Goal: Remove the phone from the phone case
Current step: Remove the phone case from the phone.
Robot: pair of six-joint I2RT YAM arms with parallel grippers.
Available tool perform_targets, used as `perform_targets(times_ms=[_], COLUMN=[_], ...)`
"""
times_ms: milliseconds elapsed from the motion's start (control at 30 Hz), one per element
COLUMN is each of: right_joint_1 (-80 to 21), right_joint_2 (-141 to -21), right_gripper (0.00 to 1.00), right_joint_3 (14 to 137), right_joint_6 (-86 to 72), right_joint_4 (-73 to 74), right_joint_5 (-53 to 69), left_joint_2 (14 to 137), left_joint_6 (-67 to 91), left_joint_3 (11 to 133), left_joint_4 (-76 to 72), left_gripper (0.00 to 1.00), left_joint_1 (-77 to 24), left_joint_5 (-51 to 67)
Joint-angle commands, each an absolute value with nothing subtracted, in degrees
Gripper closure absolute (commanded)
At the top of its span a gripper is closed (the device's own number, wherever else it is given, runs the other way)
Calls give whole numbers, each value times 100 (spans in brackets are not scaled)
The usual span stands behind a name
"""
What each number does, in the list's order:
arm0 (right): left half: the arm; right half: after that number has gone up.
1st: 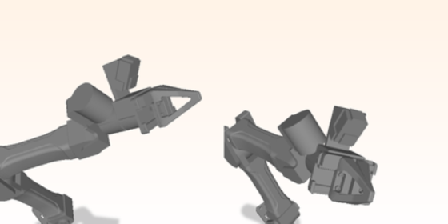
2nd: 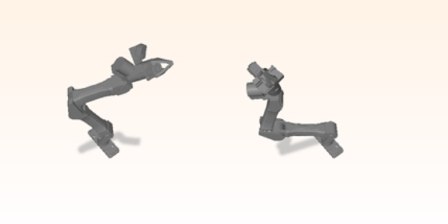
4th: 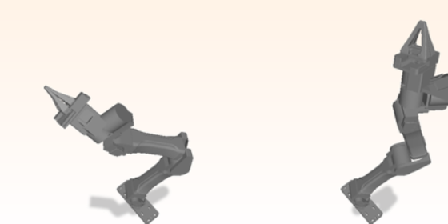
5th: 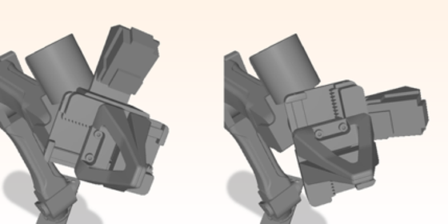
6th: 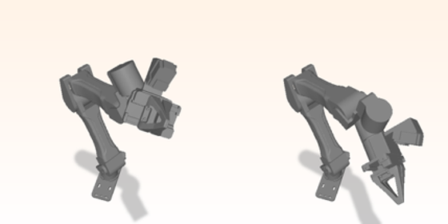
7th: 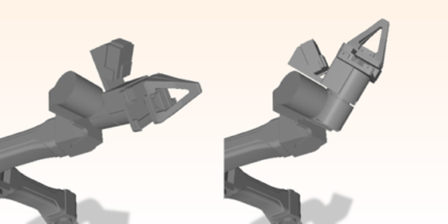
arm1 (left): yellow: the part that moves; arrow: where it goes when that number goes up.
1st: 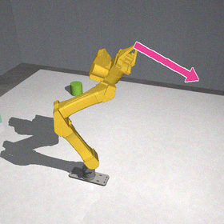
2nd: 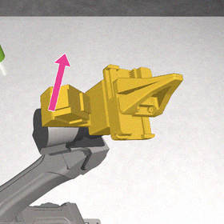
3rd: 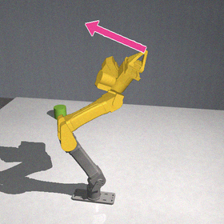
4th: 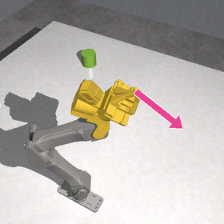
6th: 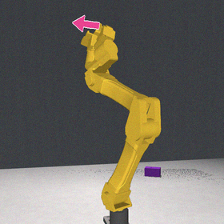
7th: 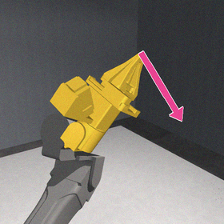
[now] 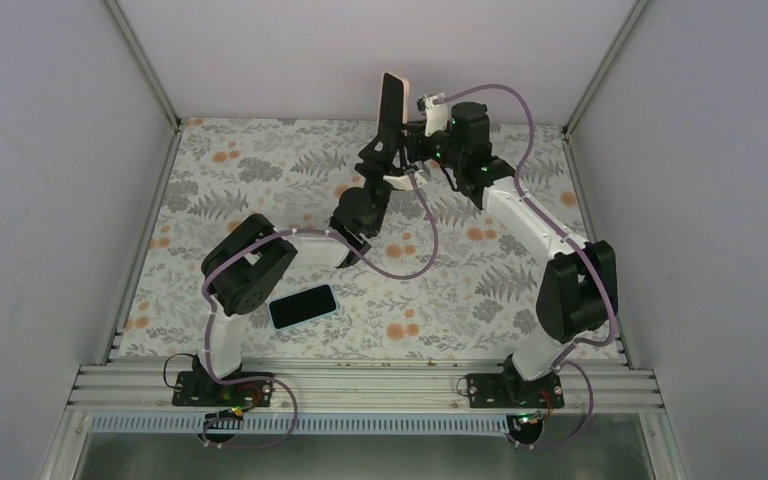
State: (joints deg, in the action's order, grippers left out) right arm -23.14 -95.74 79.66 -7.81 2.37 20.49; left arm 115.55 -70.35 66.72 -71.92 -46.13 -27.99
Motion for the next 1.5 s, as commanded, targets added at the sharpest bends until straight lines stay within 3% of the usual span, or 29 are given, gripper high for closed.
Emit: perform_targets(times_ms=[0, 467, 700, 1167, 1467], right_joint_1=[-2792, -2865, -2766, -1740, -945], right_joint_2=[-9573, -9572, -9571, -9572, -9264], right_gripper=[97, 97, 97, 97, 97], right_joint_3=[7680, 7619, 7559, 7687, 7641], right_joint_6=[-733, -682, -661, -50, 534], right_joint_4=[1231, 1196, 1174, 1485, 2030], right_joint_5=[3002, 3032, 2905, 2063, 1924], left_joint_2=[11378, 11470, 11285, 9897, 8613], left_joint_6=[-7193, -6953, -6863, -5421, -5773], left_joint_3=[7290, 7419, 7399, 6403, 5059], left_joint_4=[-8318, -7925, -7797, -5918, -5373], left_gripper=[43, 76, 97, 98, 98], left_joint_1=[-4203, -4208, -4210, -4250, -4250], left_joint_5=[-2869, -2848, -2949, -2756, -2816])
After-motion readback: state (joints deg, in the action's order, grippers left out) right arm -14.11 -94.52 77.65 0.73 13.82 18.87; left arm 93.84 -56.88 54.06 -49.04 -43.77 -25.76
